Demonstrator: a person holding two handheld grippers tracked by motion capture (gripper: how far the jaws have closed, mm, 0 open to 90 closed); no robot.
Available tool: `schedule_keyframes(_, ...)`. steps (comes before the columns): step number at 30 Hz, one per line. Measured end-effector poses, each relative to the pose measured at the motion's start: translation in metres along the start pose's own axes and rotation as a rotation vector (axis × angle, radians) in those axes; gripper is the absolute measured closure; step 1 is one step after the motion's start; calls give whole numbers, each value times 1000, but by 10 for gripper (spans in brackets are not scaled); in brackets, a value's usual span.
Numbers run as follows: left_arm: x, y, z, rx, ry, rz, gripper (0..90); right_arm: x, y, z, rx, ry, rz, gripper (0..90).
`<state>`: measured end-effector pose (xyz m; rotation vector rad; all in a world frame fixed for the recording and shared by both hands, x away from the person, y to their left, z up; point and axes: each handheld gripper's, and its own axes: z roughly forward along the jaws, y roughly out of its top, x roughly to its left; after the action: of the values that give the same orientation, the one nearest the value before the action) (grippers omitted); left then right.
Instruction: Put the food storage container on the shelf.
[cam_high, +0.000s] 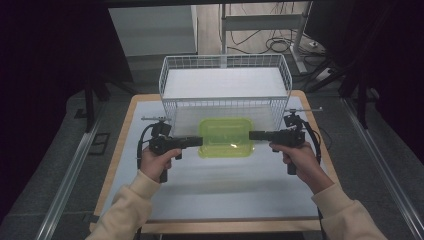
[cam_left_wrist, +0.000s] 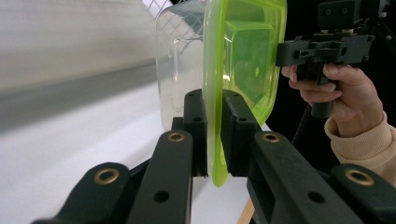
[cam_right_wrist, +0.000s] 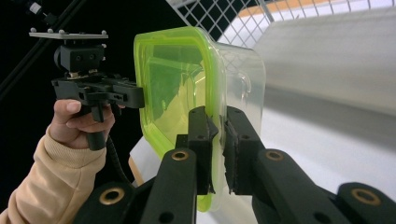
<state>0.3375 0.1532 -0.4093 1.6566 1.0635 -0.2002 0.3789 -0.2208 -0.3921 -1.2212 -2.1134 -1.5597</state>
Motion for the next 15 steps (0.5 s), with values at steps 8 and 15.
schedule_keyframes(8,-4,22,-3,-15,0,2,819,8,24,-4,-21,-18,-13,815)
schedule_keyframes(15,-7,40,-8,-32,15,10,819,14,44,-3,-30,-26,-26,815)
